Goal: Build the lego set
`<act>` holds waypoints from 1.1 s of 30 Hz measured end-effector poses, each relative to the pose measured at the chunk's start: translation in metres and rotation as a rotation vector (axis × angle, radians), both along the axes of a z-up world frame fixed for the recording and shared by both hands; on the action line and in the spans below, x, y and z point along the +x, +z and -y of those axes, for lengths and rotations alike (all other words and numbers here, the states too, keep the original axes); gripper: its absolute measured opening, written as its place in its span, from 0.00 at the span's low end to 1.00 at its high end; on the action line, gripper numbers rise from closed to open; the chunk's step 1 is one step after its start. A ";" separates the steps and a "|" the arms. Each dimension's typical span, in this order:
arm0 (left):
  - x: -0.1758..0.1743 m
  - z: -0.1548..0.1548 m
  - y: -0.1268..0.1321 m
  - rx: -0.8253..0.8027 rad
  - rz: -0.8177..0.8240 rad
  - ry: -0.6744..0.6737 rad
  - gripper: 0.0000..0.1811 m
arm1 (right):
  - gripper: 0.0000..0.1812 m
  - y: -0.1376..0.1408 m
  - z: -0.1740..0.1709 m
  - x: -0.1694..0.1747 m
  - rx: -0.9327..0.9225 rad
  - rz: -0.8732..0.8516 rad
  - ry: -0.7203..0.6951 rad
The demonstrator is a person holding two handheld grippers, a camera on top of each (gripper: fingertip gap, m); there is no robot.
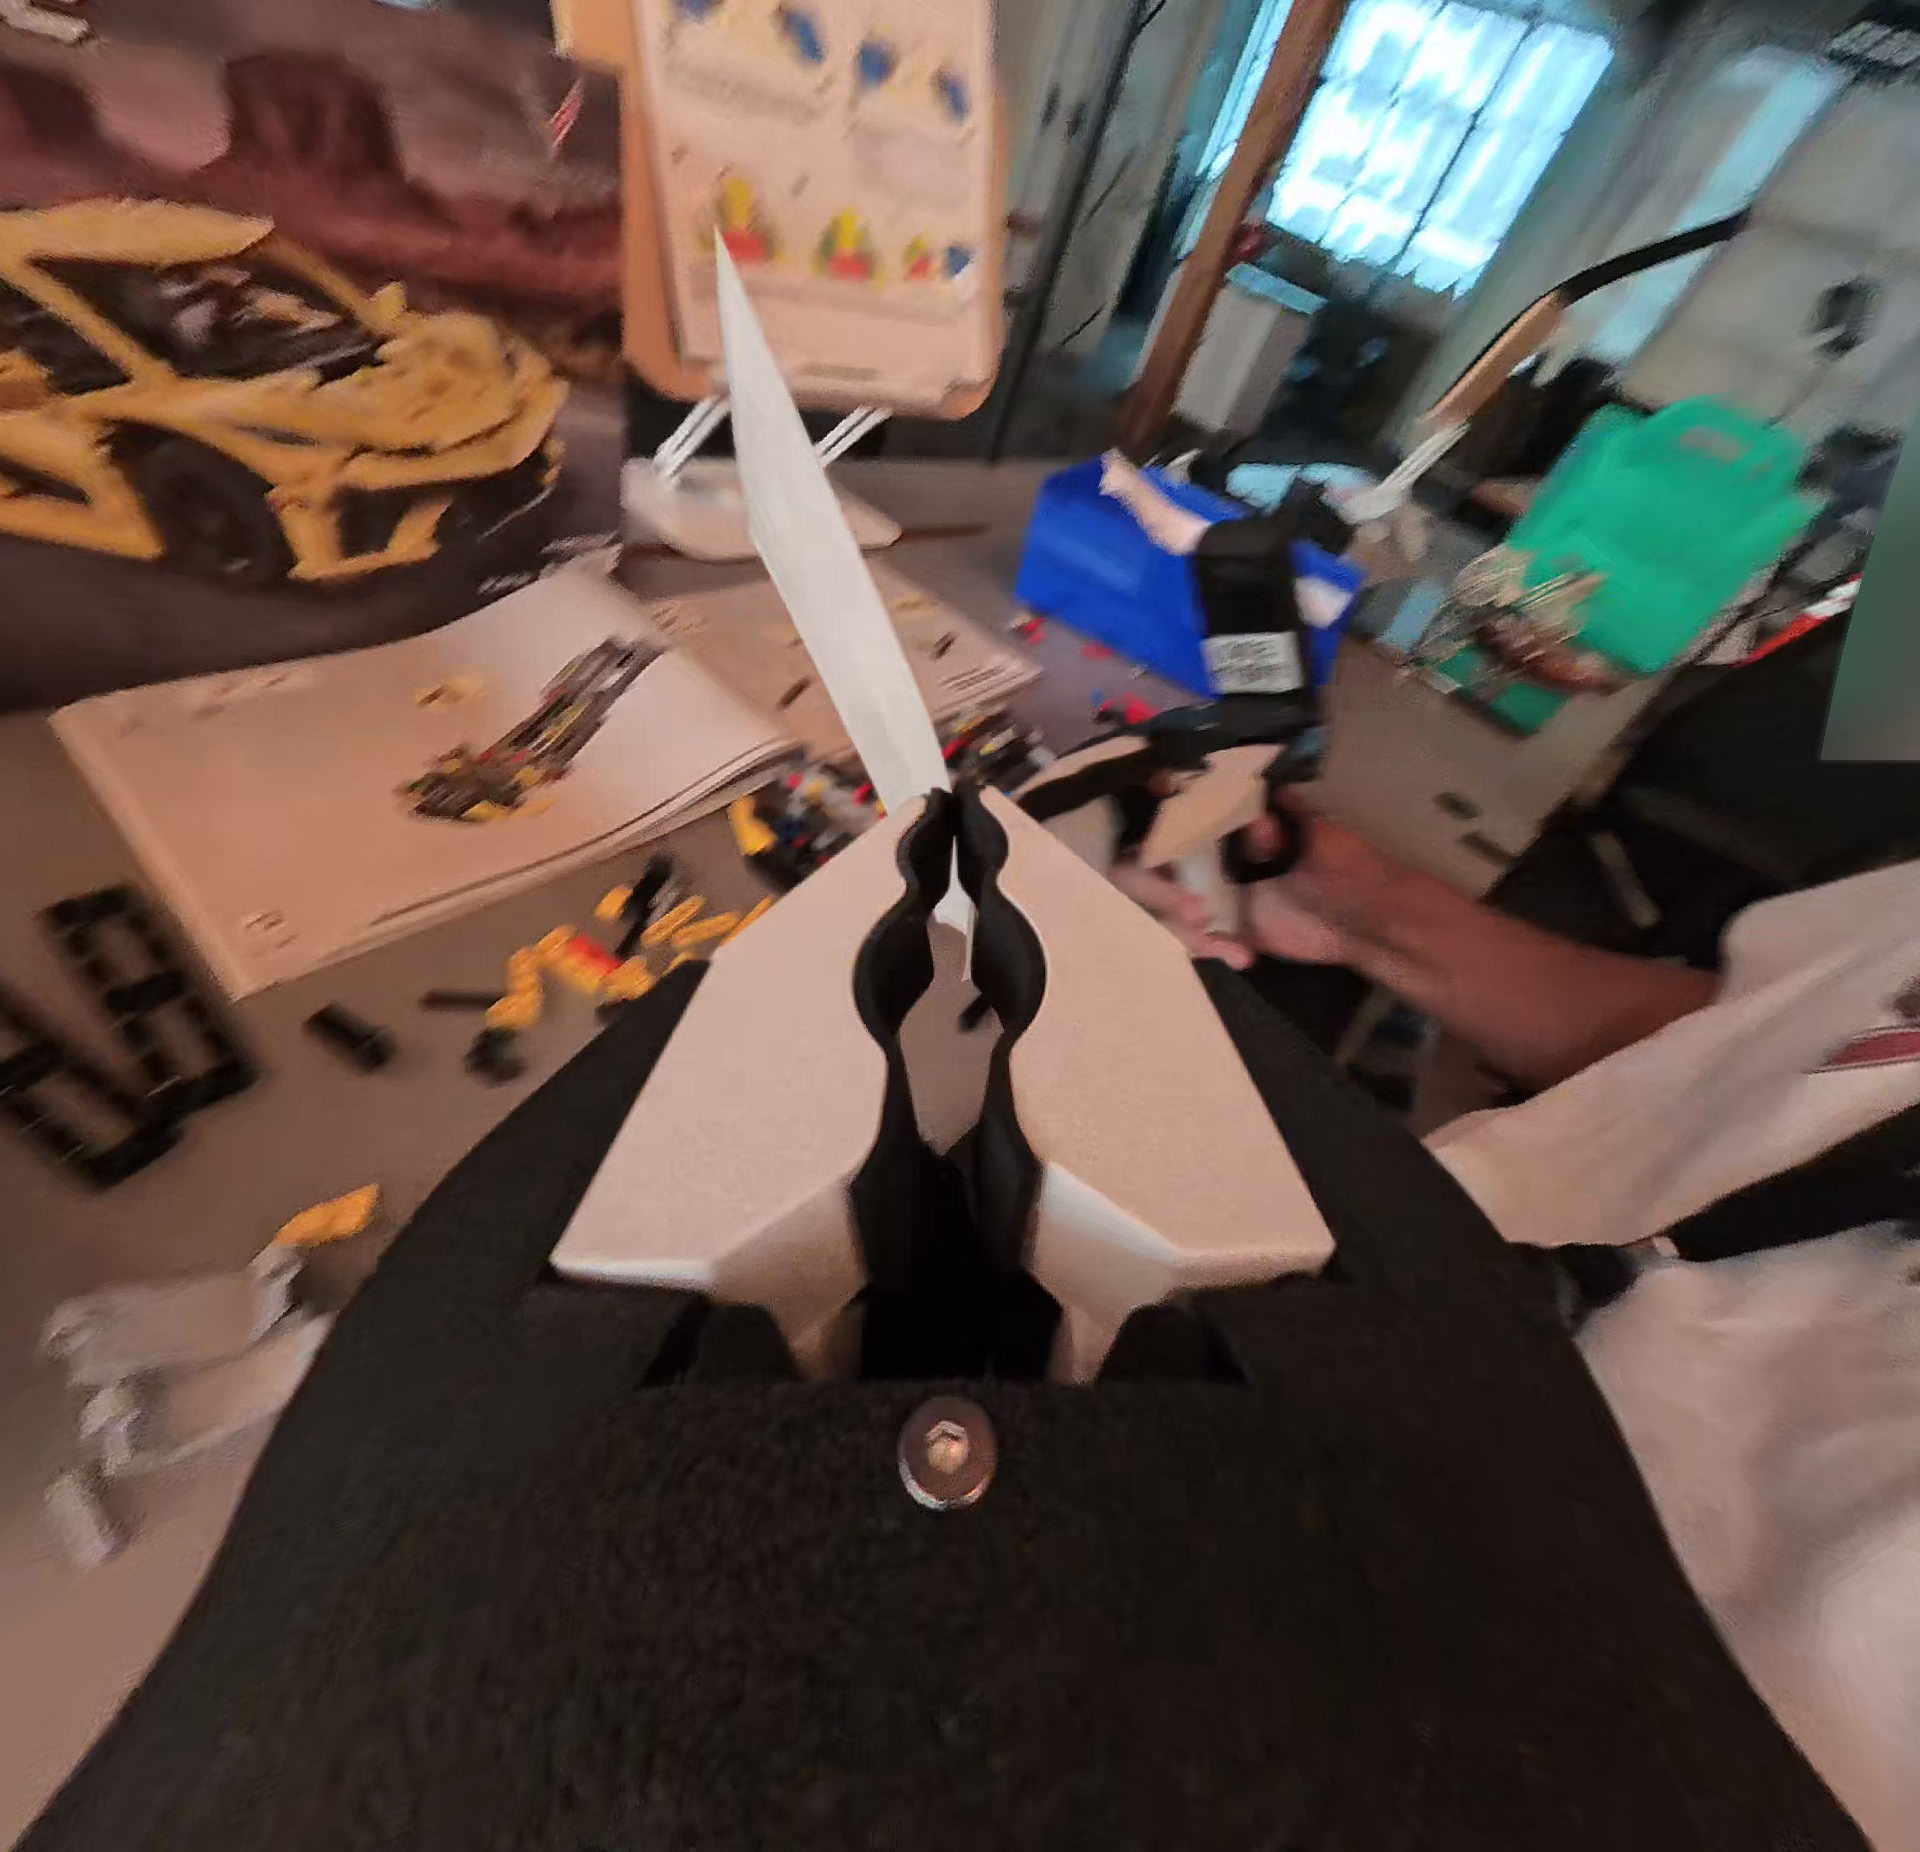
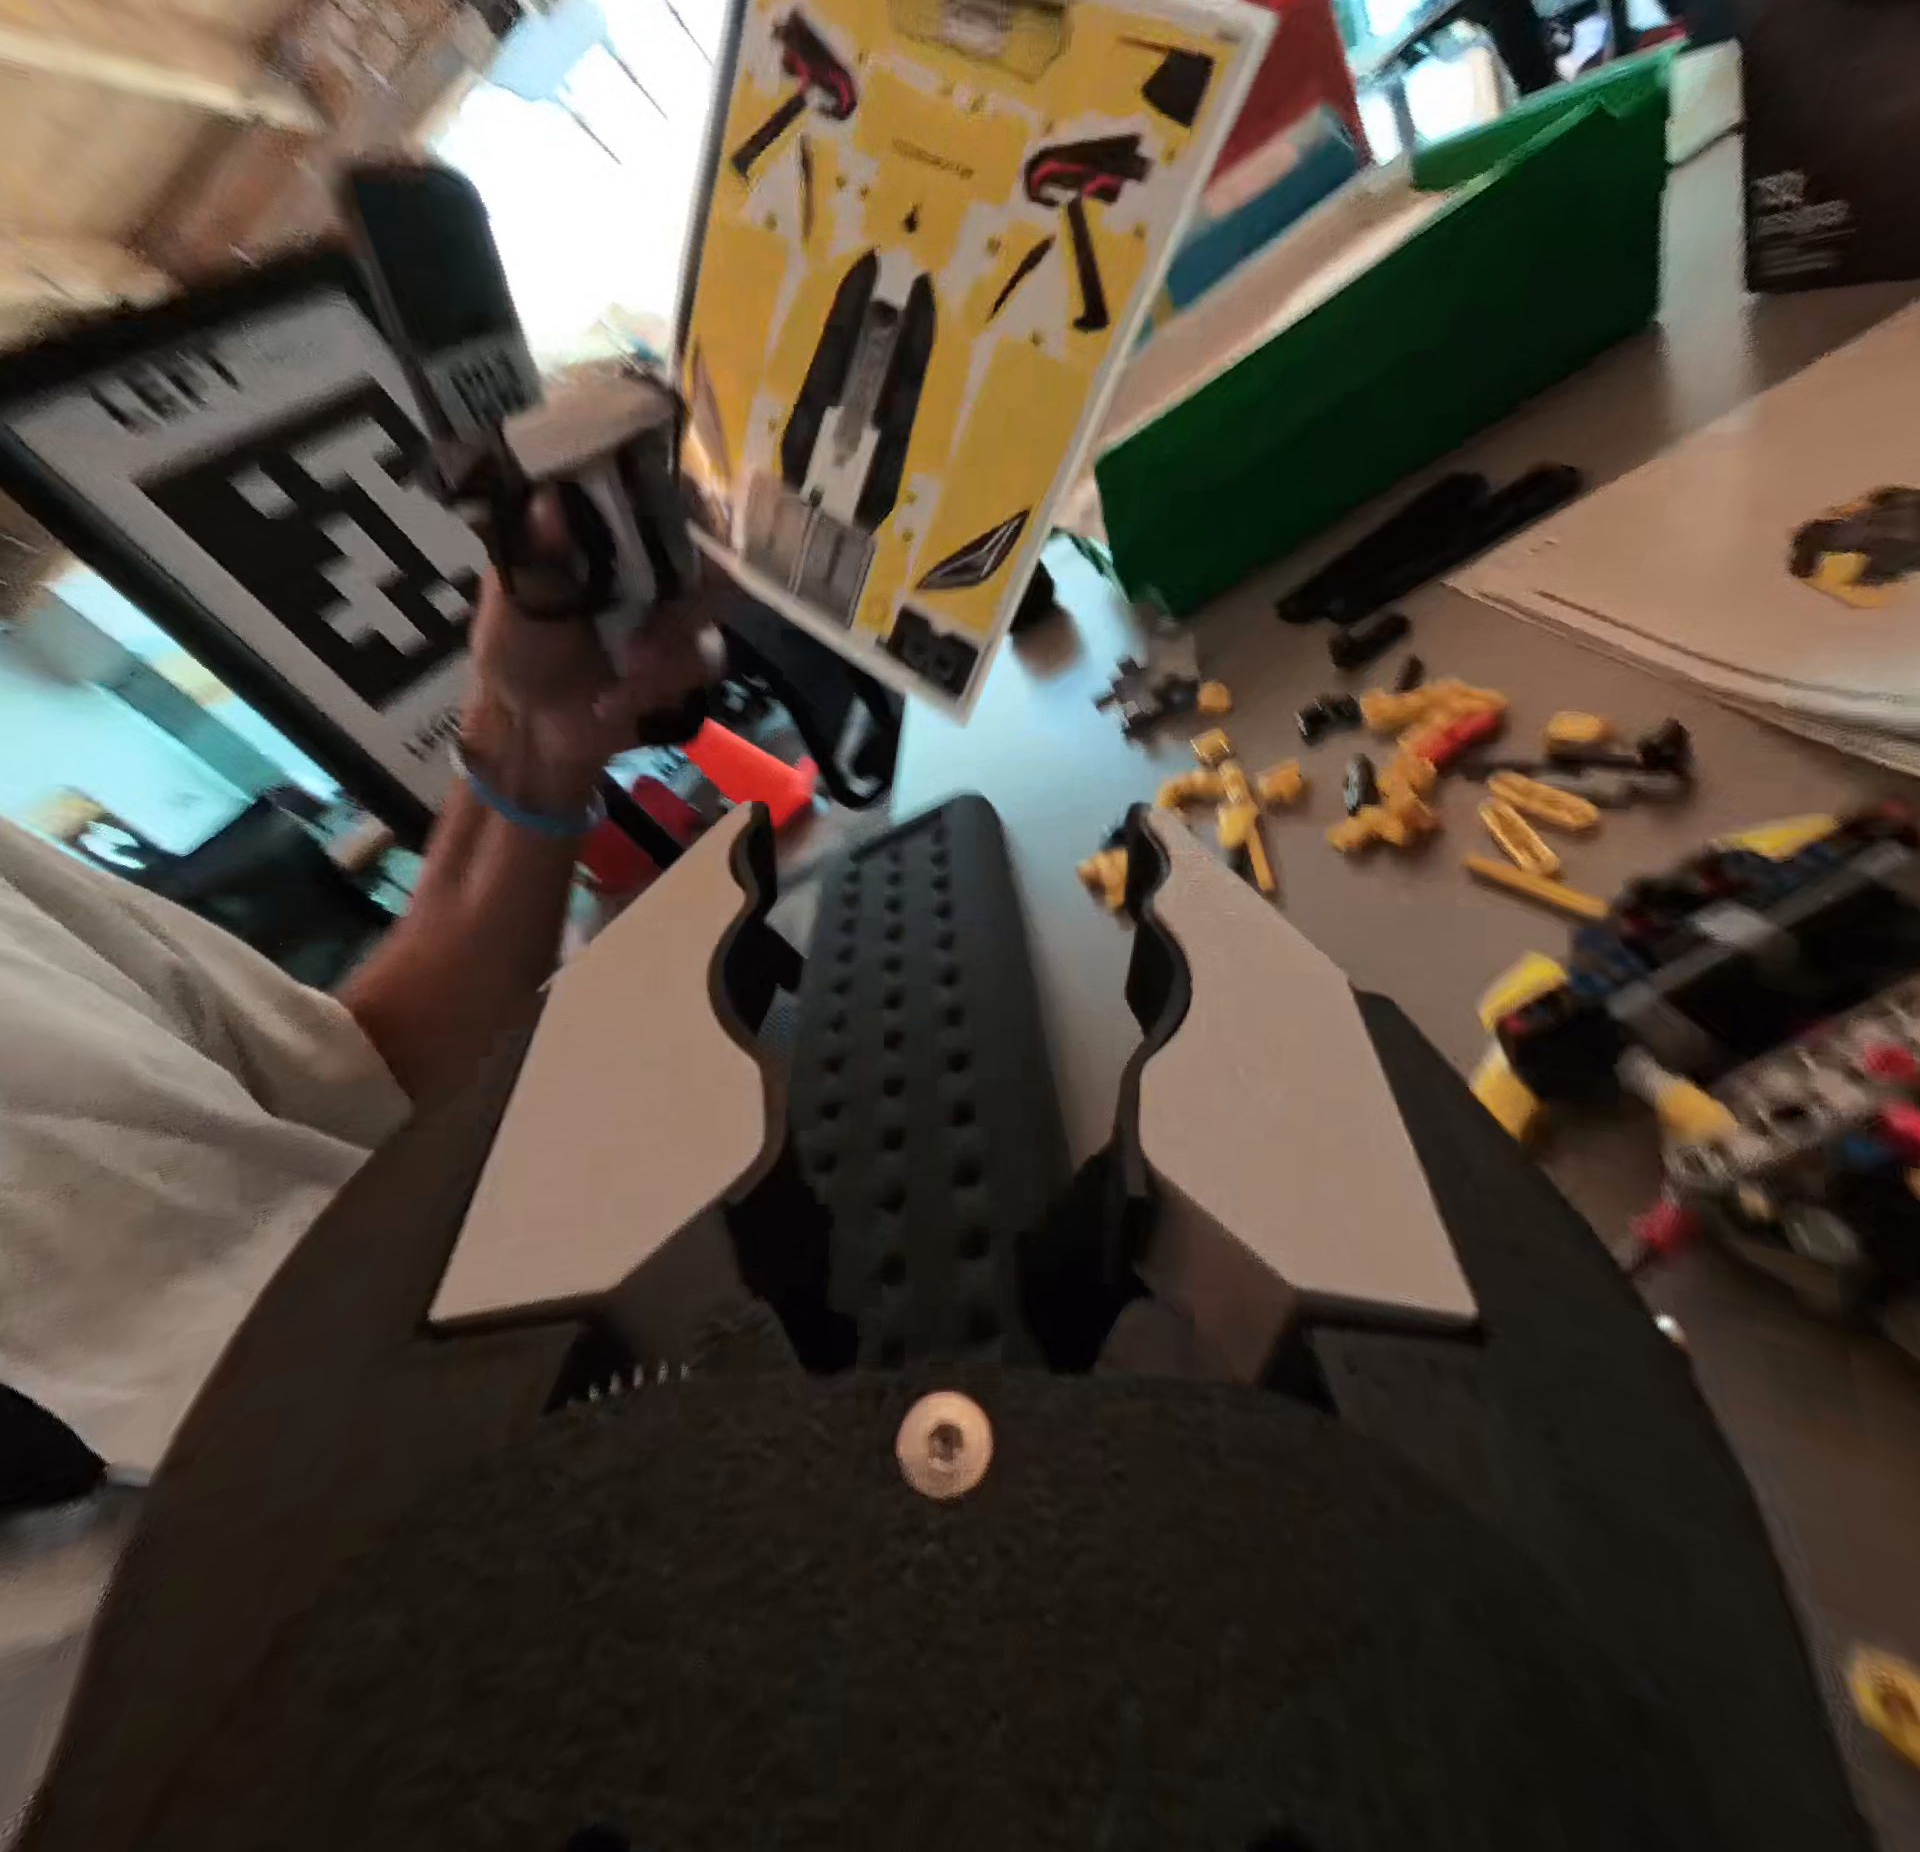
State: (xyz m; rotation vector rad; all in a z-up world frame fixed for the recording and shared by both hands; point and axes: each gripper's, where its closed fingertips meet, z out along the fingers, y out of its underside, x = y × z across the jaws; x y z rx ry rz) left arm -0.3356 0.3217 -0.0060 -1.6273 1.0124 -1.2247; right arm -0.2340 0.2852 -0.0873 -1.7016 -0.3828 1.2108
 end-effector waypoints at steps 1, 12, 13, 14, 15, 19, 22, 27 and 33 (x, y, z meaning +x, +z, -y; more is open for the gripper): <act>0.003 0.007 0.007 -0.012 0.047 -0.038 0.00 | 0.37 0.009 -0.005 -0.003 0.001 -0.060 0.031; 0.046 0.009 -0.011 -0.114 0.154 -0.150 0.00 | 0.00 0.051 -0.007 0.001 -0.040 -0.361 0.245; 0.052 0.005 -0.014 -0.110 0.142 -0.149 0.02 | 0.00 0.050 -0.009 0.007 -0.043 -0.351 0.226; 0.058 -0.002 -0.017 -0.095 0.123 -0.136 0.07 | 0.00 0.048 -0.012 0.015 -0.051 -0.341 0.203; 0.065 -0.011 -0.017 -0.072 0.108 -0.118 0.15 | 0.00 0.048 -0.017 0.025 -0.059 -0.329 0.176; 0.109 -0.060 0.014 0.052 0.110 -0.092 0.29 | 0.00 0.070 -0.057 0.107 0.020 -0.171 -0.085; 0.153 -0.110 0.048 0.102 0.202 -0.054 0.28 | 0.00 0.085 -0.090 0.193 0.152 0.084 -0.450; 0.206 -0.160 0.022 0.084 0.260 -0.042 0.19 | 0.00 0.051 -0.094 0.272 0.186 0.336 -0.874; 0.206 -0.169 -0.051 0.093 0.111 0.001 0.19 | 0.00 0.043 -0.085 0.305 0.126 0.397 -1.044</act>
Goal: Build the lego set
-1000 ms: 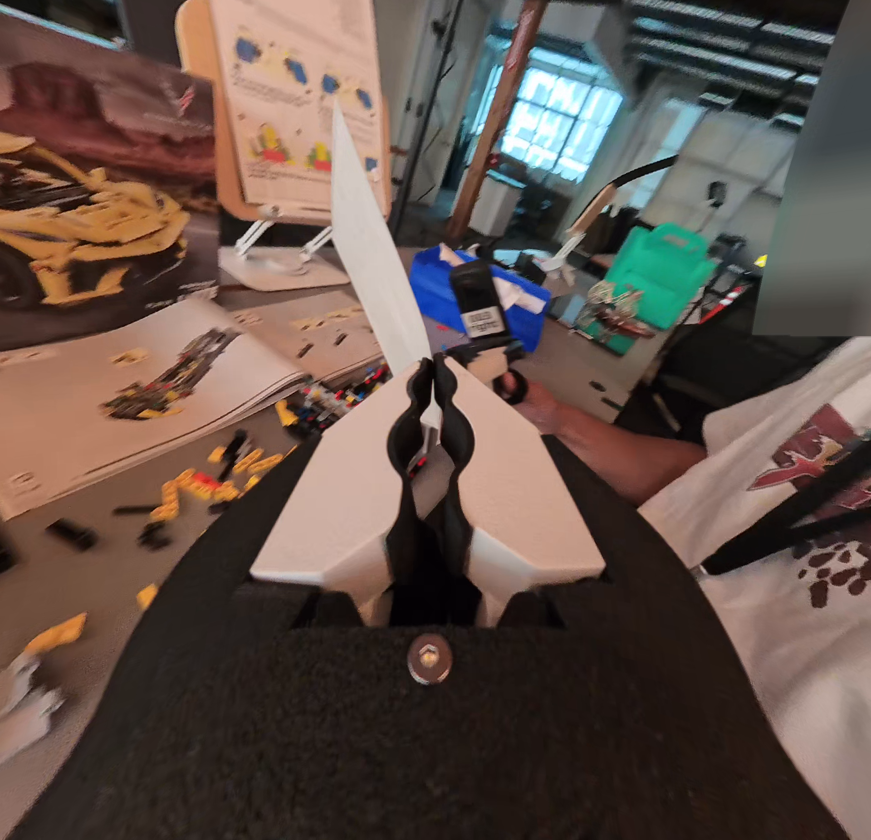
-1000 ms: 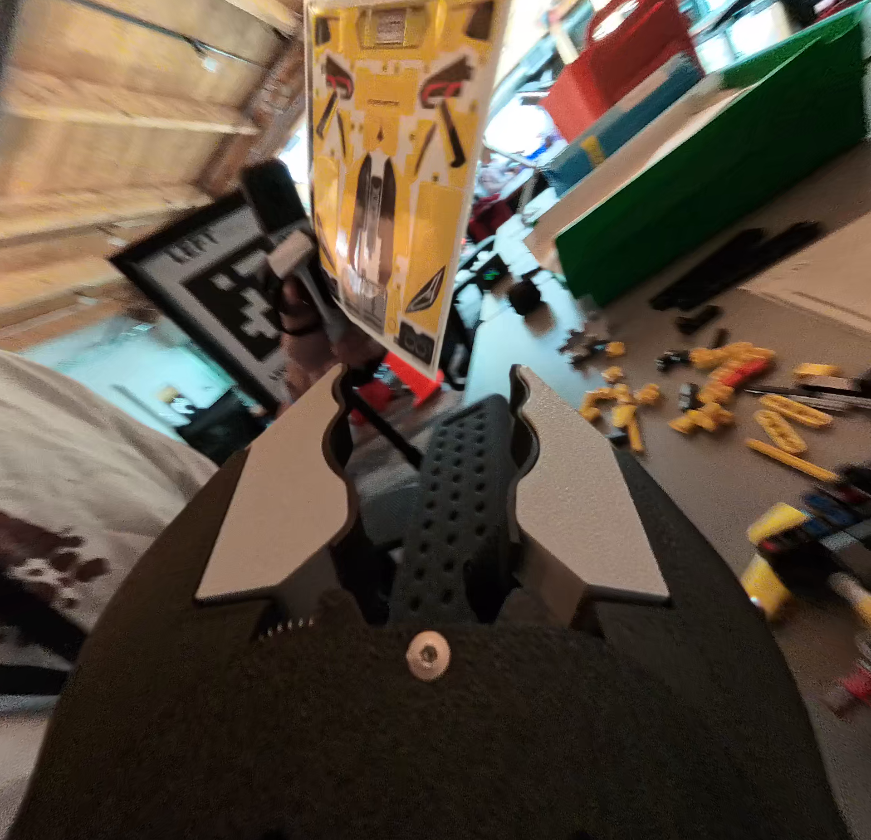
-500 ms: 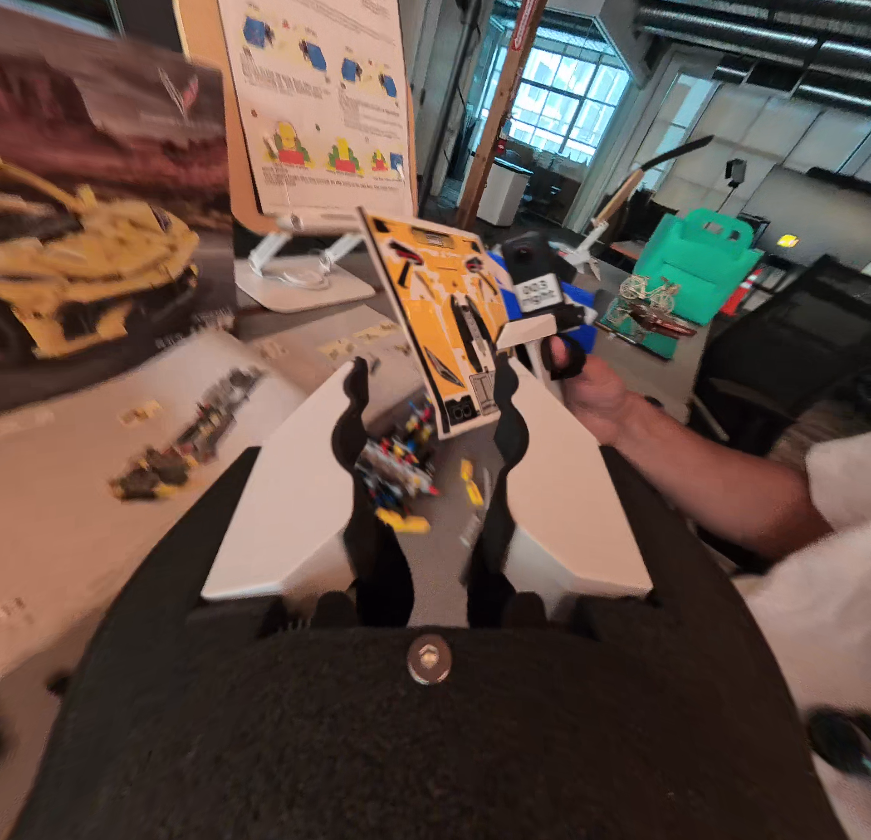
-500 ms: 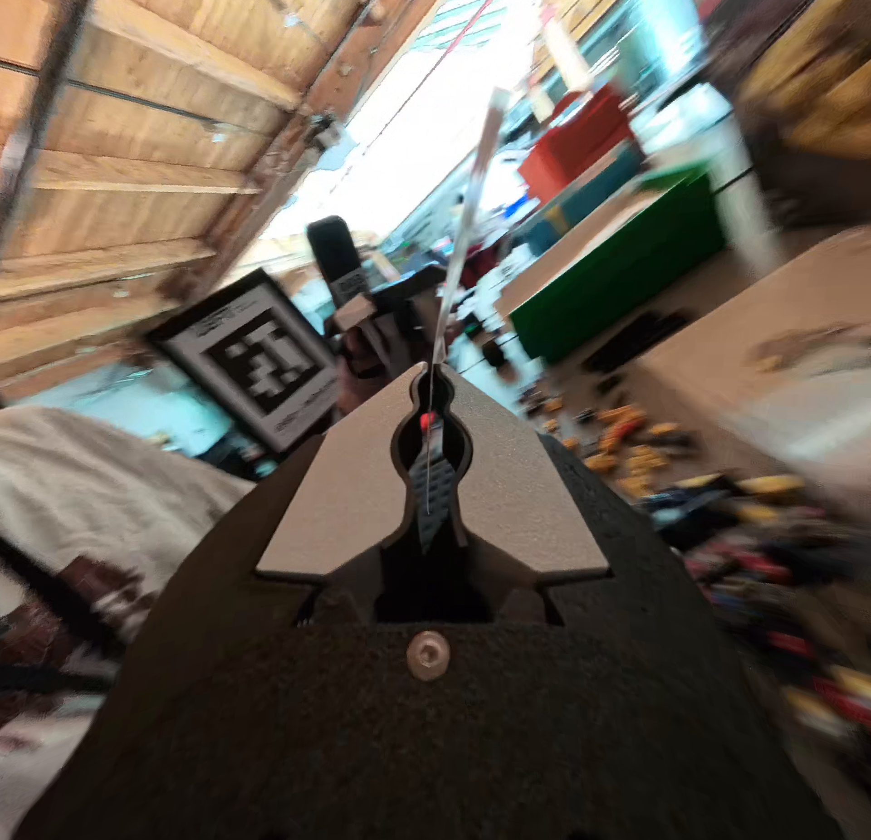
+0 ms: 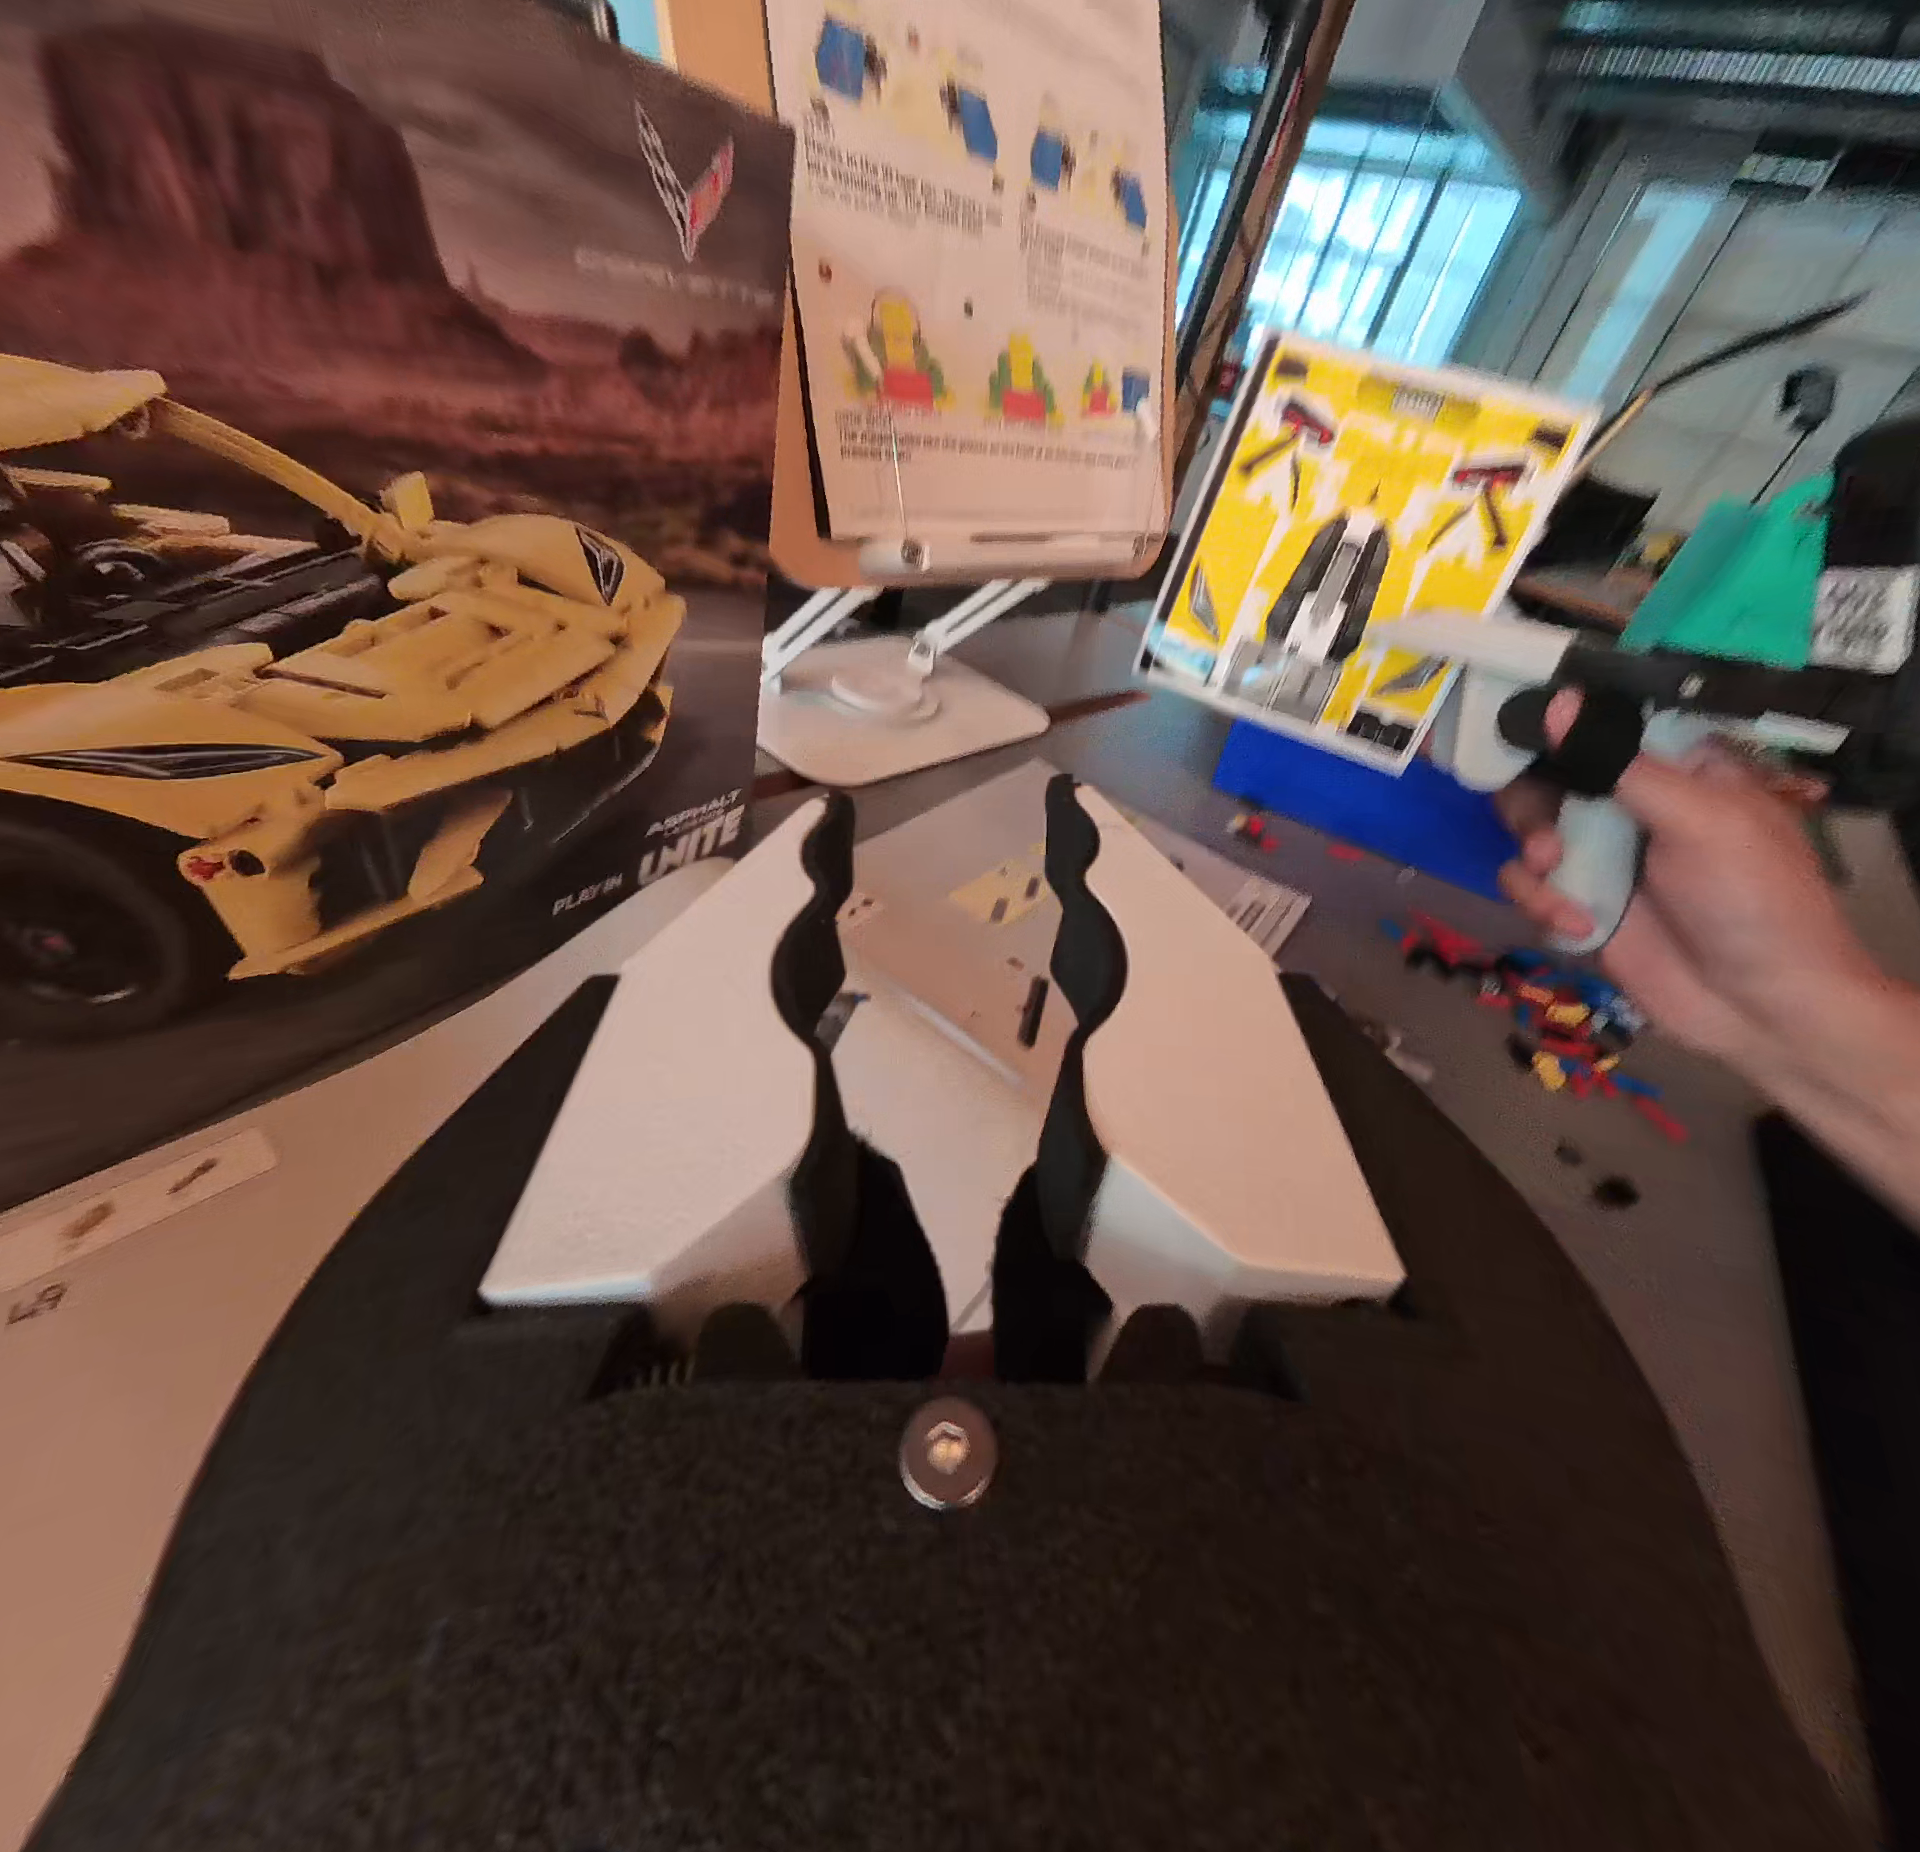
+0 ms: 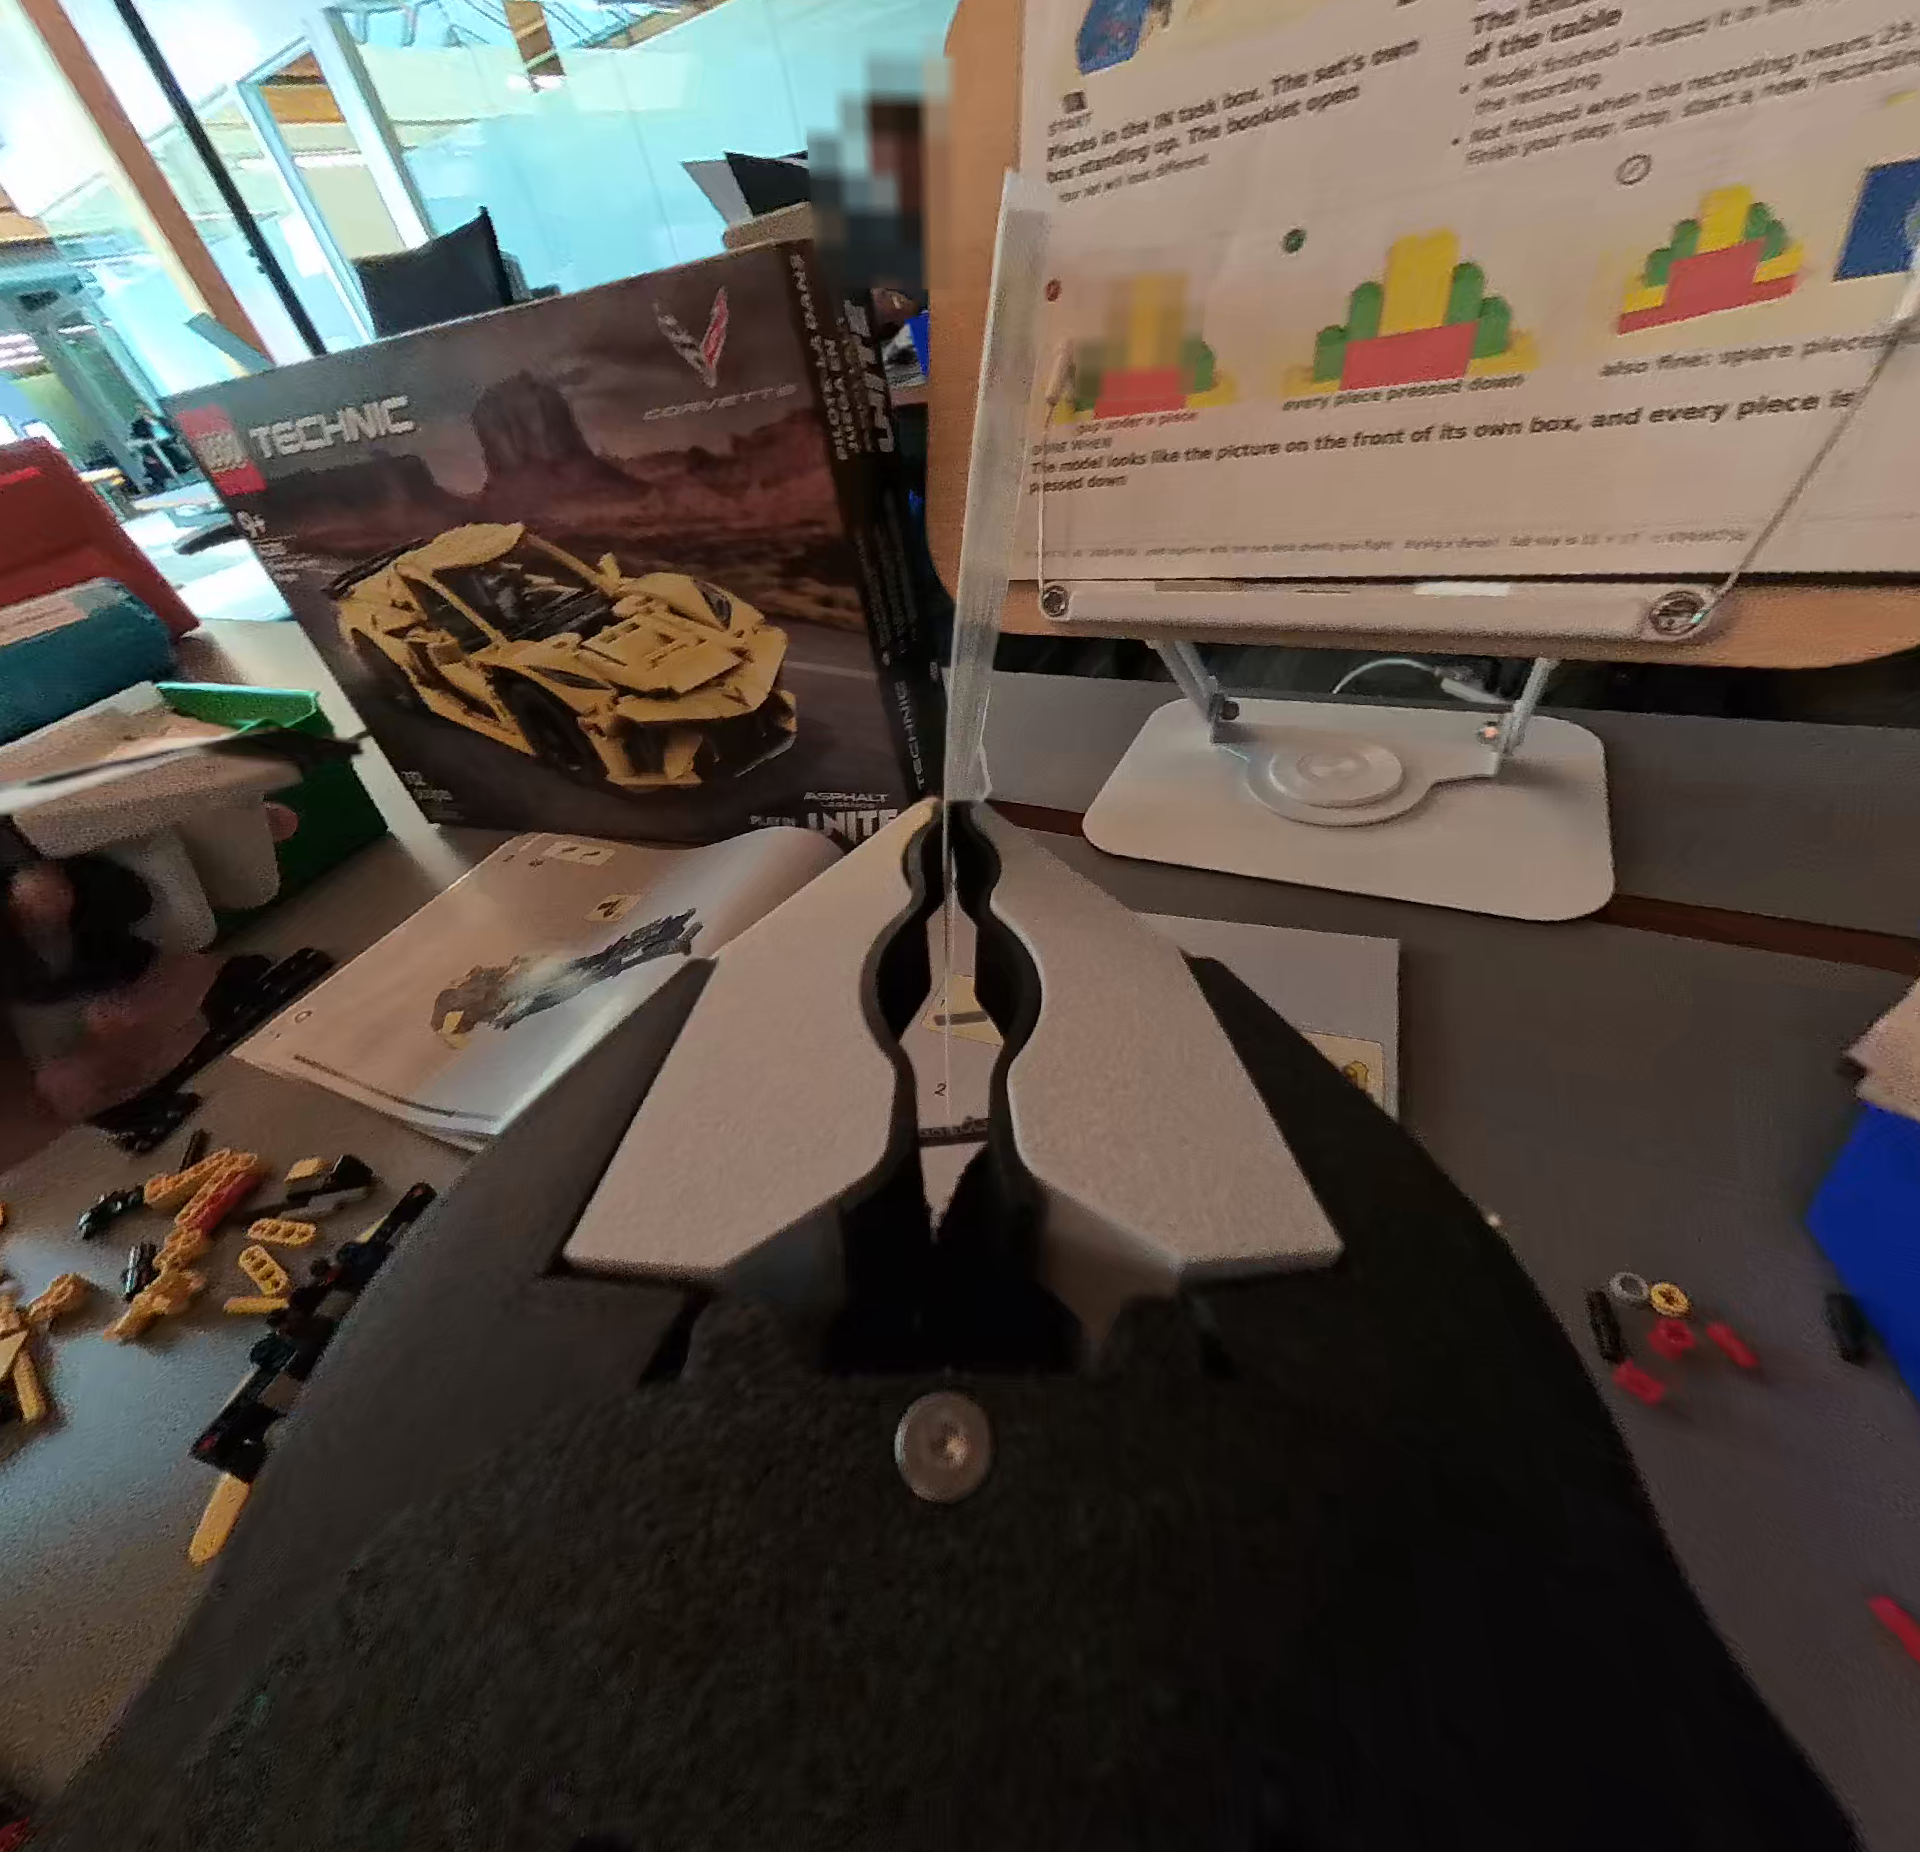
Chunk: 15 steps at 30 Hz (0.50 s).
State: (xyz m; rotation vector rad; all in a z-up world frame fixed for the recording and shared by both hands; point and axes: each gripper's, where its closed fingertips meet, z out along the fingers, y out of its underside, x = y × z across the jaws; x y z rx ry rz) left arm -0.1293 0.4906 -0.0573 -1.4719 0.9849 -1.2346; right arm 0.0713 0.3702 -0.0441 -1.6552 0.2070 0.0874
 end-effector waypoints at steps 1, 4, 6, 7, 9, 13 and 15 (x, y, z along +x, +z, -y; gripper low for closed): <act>0.000 -0.001 -0.003 0.025 -0.027 0.013 0.19 | 0.00 0.001 0.000 0.002 -0.009 -0.001 -0.010; 0.001 -0.001 -0.001 0.028 -0.004 0.027 0.16 | 0.00 -0.005 0.002 0.008 -0.043 0.019 -0.043; 0.000 -0.002 -0.008 0.023 -0.035 0.021 0.16 | 0.00 -0.014 0.003 0.009 -0.068 -0.005 -0.040; -0.001 -0.003 -0.014 0.026 -0.065 0.016 0.16 | 0.00 -0.017 0.003 0.011 -0.082 -0.017 -0.041; -0.002 -0.007 -0.024 0.041 -0.112 0.035 0.15 | 0.00 -0.020 0.003 0.015 -0.098 -0.018 -0.057; 0.005 -0.002 -0.040 0.040 -0.169 0.011 0.15 | 0.00 -0.017 0.014 0.036 -0.108 0.072 -0.176; 0.009 0.007 -0.047 0.041 -0.208 -0.022 0.15 | 0.00 -0.012 0.017 0.038 -0.099 0.104 -0.200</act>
